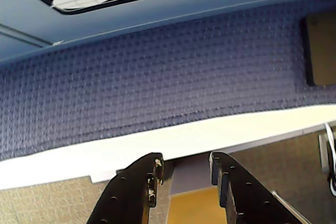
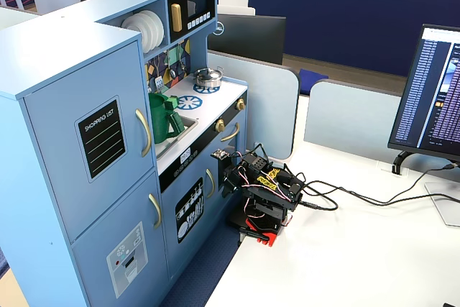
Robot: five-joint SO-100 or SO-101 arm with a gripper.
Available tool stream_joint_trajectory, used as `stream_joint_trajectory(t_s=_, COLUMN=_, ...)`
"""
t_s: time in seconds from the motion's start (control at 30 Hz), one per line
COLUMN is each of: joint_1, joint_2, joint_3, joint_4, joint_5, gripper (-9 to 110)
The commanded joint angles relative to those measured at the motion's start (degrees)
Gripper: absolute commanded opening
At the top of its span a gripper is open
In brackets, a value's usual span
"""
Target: Take off the lid from the green recipient and place it on the counter
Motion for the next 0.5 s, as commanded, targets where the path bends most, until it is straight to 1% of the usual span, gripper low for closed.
stream_joint_trajectory(t_s=0.0, joint_1=1.41, joint_2=-4.83, joint_3=-9.93, joint_4=-9.58, joint_5=-0.62, gripper=0)
stream_joint_trajectory(t_s=0.13, joint_1=1.67, joint_2=-14.50, joint_3=-24.79, joint_4=-31.73, joint_5=0.00, gripper=0)
stream_joint_trajectory(t_s=0.2, joint_1=2.46, joint_2=-19.60, joint_3=-31.11, joint_4=-41.84, joint_5=-3.78, gripper=6)
stream_joint_trajectory(t_s=0.23, joint_1=2.37, joint_2=-22.06, joint_3=-34.37, joint_4=-46.14, joint_5=-3.96, gripper=11)
stream_joint_trajectory(t_s=0.3, joint_1=2.11, joint_2=-26.54, joint_3=-41.40, joint_4=-50.10, joint_5=-3.69, gripper=20)
stream_joint_trajectory(t_s=0.37, joint_1=2.46, joint_2=-30.94, joint_3=-48.16, joint_4=-50.71, joint_5=-4.04, gripper=28)
stream_joint_trajectory(t_s=0.47, joint_1=2.55, joint_2=-35.33, joint_3=-54.93, joint_4=-51.68, joint_5=-4.83, gripper=34)
